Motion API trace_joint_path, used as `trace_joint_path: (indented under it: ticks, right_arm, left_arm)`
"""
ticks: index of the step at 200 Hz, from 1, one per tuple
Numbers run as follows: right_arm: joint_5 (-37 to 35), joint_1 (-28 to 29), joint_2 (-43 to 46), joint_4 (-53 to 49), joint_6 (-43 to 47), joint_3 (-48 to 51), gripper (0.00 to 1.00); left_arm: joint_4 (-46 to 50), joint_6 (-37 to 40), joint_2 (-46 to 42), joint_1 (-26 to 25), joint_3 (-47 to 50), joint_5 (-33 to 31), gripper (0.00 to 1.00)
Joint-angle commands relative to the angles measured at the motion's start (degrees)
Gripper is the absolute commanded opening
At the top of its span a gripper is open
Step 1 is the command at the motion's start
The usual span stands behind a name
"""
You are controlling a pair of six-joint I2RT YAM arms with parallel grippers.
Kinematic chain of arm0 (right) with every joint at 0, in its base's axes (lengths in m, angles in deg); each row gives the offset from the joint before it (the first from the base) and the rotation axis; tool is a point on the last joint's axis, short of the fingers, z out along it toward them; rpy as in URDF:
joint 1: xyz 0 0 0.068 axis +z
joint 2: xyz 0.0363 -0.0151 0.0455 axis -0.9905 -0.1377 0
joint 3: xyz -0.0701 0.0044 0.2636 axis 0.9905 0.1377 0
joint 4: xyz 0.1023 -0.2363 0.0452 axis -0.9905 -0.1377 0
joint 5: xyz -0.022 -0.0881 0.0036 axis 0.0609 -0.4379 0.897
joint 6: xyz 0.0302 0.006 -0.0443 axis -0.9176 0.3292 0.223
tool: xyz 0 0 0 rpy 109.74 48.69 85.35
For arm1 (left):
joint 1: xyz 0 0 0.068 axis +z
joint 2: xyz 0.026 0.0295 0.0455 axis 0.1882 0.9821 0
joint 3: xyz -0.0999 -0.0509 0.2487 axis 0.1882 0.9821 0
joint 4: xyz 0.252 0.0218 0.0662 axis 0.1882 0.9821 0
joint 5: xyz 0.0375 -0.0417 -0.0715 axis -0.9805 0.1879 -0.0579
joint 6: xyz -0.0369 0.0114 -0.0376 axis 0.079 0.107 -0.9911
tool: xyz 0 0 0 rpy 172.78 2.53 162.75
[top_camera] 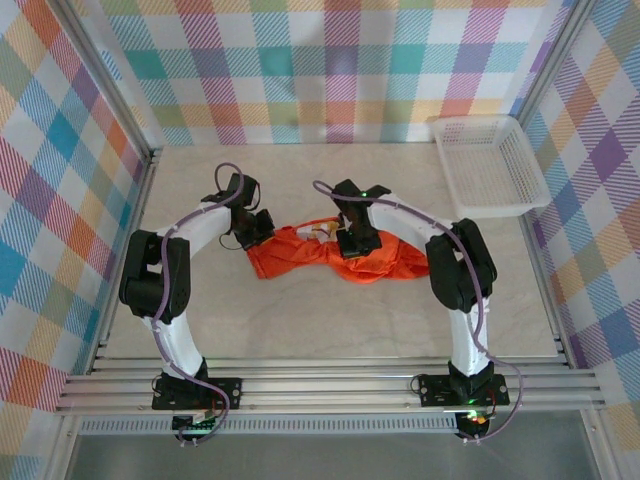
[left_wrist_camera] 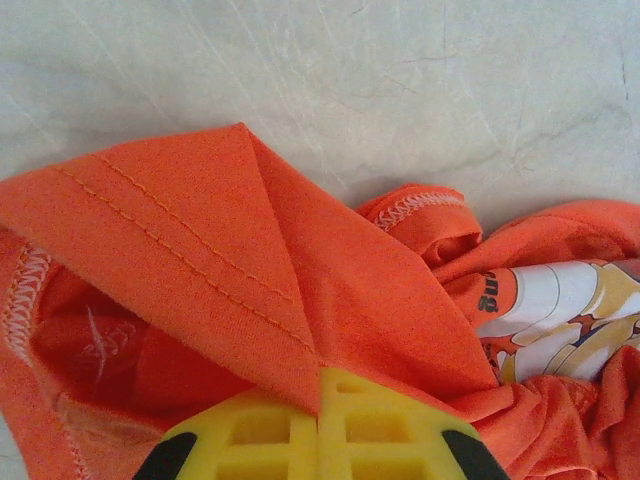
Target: Fold the inside-out t-shirt
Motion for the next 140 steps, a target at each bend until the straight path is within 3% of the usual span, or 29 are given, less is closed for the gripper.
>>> trace_joint_path:
  ticks: [1, 35, 59, 99, 115, 140]
  right_arm:
    - [-6.49, -3.68, 8.56, -2.2, 0.81, 2.72, 0.0]
    - [0.99, -15.73, 24.82, 2.14, 0.79, 17.31, 0.0]
    - [2.95, -22.53, 30.44, 4.76, 0.57, 25.89, 0.0]
    - [11.26, -24.24, 30.96, 9.32, -0.73, 30.49, 0.0]
    - [20.95, -24.25, 30.99, 12.69, -0.82, 30.32, 0.0]
    - [48.97, -24.24, 31.72, 23.54, -3.35, 29.79, 0.0]
  left_arm:
    - [2.03, 1.55, -1.68, 0.31, 0.86, -0.66, 0.0]
    - [1.8, 1.77, -1.06, 1.5, 1.22, -0.7, 0.0]
    - [1.01, 1.74, -1.3, 3.75, 2.95, -0.11, 0.0]
    - [1.0, 2.1, -2.79, 5.0, 3.63, 0.67, 0.0]
    - [0.87, 1.79, -3.61, 4.94, 3.56, 1.22, 0.0]
    - [0.98, 1.46, -4.58, 4.49, 3.38, 1.45, 0.0]
